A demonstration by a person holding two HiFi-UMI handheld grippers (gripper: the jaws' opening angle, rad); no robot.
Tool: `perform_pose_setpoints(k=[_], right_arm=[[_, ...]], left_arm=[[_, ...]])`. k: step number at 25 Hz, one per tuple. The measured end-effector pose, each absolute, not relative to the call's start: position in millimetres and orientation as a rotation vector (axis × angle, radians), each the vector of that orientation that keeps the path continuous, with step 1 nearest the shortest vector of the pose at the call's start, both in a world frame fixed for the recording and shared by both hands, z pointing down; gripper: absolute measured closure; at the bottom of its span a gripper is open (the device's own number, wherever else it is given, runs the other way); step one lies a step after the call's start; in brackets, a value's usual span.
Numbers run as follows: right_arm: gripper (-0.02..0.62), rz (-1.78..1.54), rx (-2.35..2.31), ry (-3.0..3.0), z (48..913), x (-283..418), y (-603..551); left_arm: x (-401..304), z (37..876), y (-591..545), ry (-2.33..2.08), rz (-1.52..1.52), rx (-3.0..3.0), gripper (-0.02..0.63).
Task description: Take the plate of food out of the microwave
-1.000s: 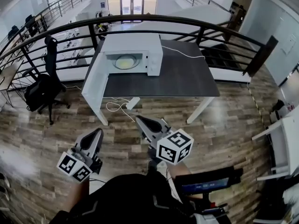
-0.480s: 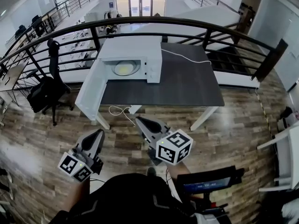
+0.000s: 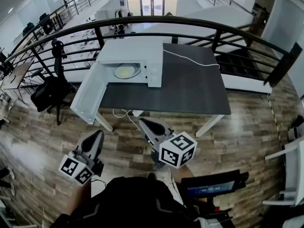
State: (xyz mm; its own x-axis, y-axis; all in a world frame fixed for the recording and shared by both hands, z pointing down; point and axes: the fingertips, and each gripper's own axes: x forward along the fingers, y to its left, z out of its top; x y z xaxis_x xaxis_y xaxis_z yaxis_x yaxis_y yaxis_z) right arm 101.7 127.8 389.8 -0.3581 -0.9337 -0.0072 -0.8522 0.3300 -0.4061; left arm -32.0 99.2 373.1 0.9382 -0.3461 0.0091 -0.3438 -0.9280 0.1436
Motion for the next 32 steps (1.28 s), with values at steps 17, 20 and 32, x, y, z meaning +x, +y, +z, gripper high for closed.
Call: perform_pose_setpoints(k=[17,20,32], right_arm=[[0.606,-0.512,-1.617,2.352,395.2,122.7,84.4],[0.606,-0.501,-1.63,2.358,393.1,120.8,68.4],[0.606,-0.503,-1.703,2.322,387.6,118.3,-11.2]], left_arm=[[-9.8,381.9,61.2,-0.521,-0.029,2.931,0.601],[-7.7,381.3,41.3,-0.511,-0.042,2.927,0.601],[-15.1,368.0,-44.7,-0.439,-0.081,2.931,0.601]])
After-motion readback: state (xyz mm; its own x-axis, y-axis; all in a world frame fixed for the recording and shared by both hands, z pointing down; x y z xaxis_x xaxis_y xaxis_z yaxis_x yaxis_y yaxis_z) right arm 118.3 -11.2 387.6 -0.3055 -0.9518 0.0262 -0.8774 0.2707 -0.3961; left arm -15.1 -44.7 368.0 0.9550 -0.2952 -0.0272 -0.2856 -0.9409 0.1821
